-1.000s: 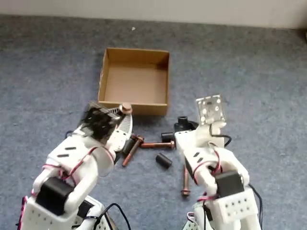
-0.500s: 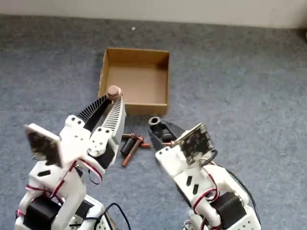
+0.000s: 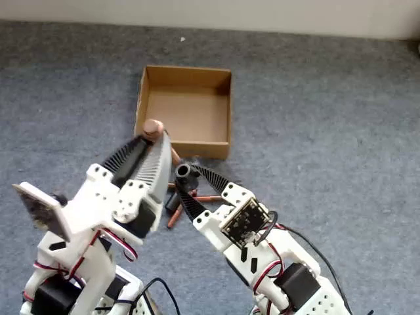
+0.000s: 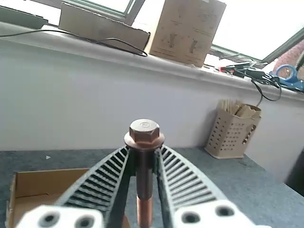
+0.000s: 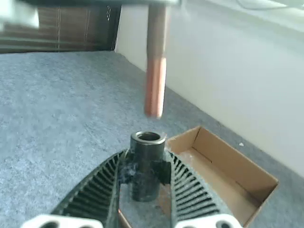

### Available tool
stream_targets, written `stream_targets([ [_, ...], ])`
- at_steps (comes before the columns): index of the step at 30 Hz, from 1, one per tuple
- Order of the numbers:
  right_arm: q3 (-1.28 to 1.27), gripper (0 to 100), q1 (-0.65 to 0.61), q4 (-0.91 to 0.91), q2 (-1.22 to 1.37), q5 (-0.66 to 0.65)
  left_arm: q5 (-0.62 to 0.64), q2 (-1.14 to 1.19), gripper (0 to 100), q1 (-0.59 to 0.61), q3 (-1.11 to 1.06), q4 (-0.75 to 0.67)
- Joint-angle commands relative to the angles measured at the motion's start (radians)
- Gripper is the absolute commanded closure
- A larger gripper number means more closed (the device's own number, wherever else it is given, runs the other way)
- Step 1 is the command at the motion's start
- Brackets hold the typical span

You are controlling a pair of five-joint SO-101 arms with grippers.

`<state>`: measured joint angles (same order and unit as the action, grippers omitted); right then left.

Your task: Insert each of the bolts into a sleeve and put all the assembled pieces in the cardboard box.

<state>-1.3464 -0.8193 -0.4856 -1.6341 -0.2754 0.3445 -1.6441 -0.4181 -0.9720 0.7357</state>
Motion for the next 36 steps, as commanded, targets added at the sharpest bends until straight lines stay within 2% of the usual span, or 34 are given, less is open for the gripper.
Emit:
stream_targets([
  [1, 0.01, 99.4, -0.007, 0.051, -0.016, -0.014, -0.012, -0.042, 99, -0.053, -0.033, -0.028],
  [5, 0.019, 99.4, -0.007, 0.051, -0.019, -0.012, -0.063, -0.088, 99, -0.07, -0.087, -0.029],
  [16, 0.019, 99.4, -0.005, 0.048, -0.019, -0.009, -0.071, -0.104, 99, -0.065, -0.145, -0.025],
  [19, 0.016, 99.4, -0.005, 0.048, -0.019, -0.009, -0.138, -0.105, 90, -0.064, -0.147, -0.015],
  [21, 0.016, 99.4, -0.005, 0.047, -0.019, -0.009, -0.15, -0.107, 85, -0.062, -0.145, 0.041],
  [24, 0.012, 99.4, -0.004, 0.047, -0.019, -0.009, -0.163, -0.107, 83, -0.062, -0.122, 0.123],
  [29, 0.015, 99.4, -0.002, 0.047, -0.018, -0.008, -0.293, -0.107, 83, -0.064, -0.054, 0.269],
  [32, 0.018, 99.4, 0.047, 0.033, -0.012, 0.021, -0.345, -0.107, 83, -0.053, -0.021, 0.331],
  [36, 0.019, 99.4, 0.125, -0.025, -0.012, 0.061, -0.391, -0.107, 83, 0.018, -0.002, 0.387],
])
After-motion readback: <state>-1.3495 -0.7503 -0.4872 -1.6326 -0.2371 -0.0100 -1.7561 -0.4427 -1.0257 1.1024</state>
